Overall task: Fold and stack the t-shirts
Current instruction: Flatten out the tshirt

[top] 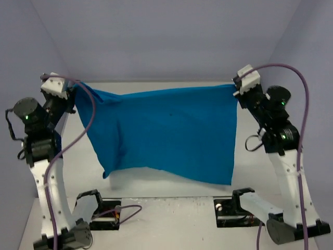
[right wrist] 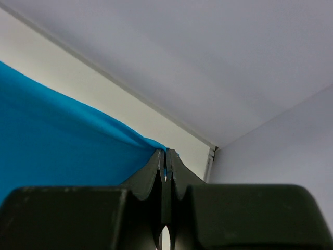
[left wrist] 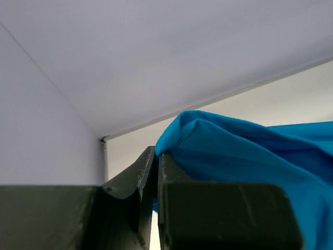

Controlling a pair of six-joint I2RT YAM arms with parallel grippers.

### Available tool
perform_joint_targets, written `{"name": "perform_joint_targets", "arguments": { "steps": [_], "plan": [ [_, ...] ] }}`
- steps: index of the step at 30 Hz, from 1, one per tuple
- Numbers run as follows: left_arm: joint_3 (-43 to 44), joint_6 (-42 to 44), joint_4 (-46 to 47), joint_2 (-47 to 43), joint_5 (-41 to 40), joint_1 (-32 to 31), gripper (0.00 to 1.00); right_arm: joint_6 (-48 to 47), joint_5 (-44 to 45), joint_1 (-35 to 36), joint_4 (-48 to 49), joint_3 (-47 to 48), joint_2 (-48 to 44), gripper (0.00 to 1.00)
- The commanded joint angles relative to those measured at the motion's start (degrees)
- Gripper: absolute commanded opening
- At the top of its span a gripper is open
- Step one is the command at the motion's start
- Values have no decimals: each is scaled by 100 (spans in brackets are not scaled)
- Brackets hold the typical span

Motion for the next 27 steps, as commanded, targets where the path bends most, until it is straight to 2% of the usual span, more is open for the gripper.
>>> {"name": "perform_joint_targets", "arguments": {
  "steps": [1,4,6,8,12,15,19,23,27],
  "plan": [
    [951,-589,1551,1584,-308,-195,0,525,706,-58,2357,648,1632,0],
    [1806,-602,2116,2872,-356,-435,0,649,679,-156,2839,1475,3012,0],
    [2395,-697,2338,3382,-375,-516,0,696,722,-183,3071,2075,3575,0],
    [3470,-737,2514,4052,-529,-624,0,848,762,-245,3058,3313,4326,0],
    [5147,-1064,2742,4819,-831,-657,0,857,745,-262,3054,4904,4993,0],
    [5954,-1170,2819,5136,-1035,-655,0,834,778,-281,3054,5504,5130,0],
    [6296,-1101,3246,5144,-1335,-645,0,876,802,-419,3341,5527,4867,0],
    [5988,-1040,3605,4947,-1471,-621,0,885,766,-526,4232,4716,4453,0],
    [5519,-1101,3728,4951,-1333,-635,0,865,668,-588,4281,4230,4427,0]
  ]
}}
